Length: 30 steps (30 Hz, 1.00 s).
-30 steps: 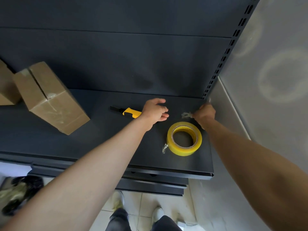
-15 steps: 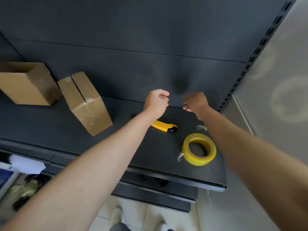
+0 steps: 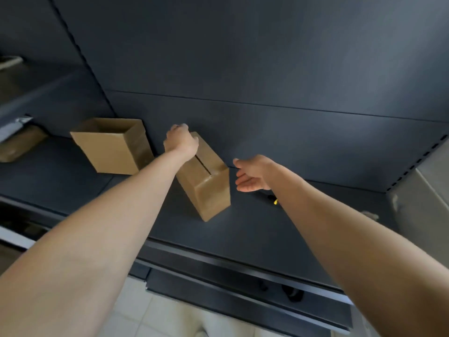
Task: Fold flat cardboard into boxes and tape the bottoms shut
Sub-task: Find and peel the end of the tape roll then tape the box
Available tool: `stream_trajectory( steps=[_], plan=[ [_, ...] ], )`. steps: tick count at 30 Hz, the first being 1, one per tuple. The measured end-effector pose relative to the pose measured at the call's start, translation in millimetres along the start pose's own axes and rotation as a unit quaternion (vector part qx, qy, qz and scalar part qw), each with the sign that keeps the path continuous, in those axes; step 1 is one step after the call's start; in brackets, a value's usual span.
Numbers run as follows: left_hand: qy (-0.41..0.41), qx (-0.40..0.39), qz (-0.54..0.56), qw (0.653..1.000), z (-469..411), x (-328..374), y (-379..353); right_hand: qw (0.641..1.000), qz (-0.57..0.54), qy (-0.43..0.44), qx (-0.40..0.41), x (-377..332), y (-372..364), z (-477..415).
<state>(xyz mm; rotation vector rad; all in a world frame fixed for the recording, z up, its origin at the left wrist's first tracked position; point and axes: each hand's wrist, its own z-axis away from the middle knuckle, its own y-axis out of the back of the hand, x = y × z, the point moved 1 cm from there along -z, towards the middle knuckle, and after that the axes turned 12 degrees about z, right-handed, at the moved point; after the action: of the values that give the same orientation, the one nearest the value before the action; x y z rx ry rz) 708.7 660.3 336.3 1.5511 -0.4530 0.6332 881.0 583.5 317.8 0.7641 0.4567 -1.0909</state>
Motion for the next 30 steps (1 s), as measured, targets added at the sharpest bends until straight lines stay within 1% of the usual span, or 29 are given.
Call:
stream_trajectory(
  steps=[2, 5, 7, 8, 9, 11, 14, 16, 20, 23, 24, 26, 30],
  plan=[
    [0.006, -0.062, -0.004, 0.998, -16, -16, 4, 0.998, -0.03, -0.041, -0.024, -9, -16, -5],
    [0.014, -0.144, 0.015, 0.989, -37, -33, 5, 0.993, -0.084, -0.081, -0.032, -20, -37, -15],
    [0.015, -0.176, 0.02, 0.984, -46, -40, 4, 0.986, -0.118, -0.11, -0.038, -24, -46, -21],
    [0.021, -0.177, 0.028, 0.984, -50, -42, 4, 0.983, -0.132, -0.121, -0.038, -26, -50, -24],
    [0.033, -0.167, 0.038, 0.985, -52, -43, 4, 0.981, -0.139, -0.128, -0.034, -28, -52, -26],
    [0.062, -0.117, 0.055, 0.99, -54, -43, 7, 0.982, -0.137, -0.132, -0.01, -32, -56, -27],
    [0.084, -0.051, 0.112, 0.989, -53, -43, 18, 0.986, -0.118, -0.11, 0.05, -41, -59, -24],
    [0.091, -0.032, 0.163, 0.982, -47, -43, 28, 0.988, -0.095, -0.092, 0.079, -46, -61, -18],
    [0.132, -0.017, 0.246, 0.96, -24, -55, 53, 0.995, -0.031, -0.053, 0.082, -51, -69, -3],
    [0.152, -0.011, 0.303, 0.941, -10, -74, 68, 0.994, -0.04, -0.019, 0.098, -54, -78, 4],
    [0.161, -0.007, 0.309, 0.937, -5, -81, 73, 0.994, -0.057, -0.013, 0.094, -54, -82, 5],
    [0.171, -0.003, 0.291, 0.941, 5, -95, 82, 0.994, -0.08, -0.011, 0.079, -53, -91, 8],
    [0.179, 0.014, 0.192, 0.965, 22, -134, 91, 0.992, -0.114, 0.013, 0.048, -54, -110, 11]
  ],
)
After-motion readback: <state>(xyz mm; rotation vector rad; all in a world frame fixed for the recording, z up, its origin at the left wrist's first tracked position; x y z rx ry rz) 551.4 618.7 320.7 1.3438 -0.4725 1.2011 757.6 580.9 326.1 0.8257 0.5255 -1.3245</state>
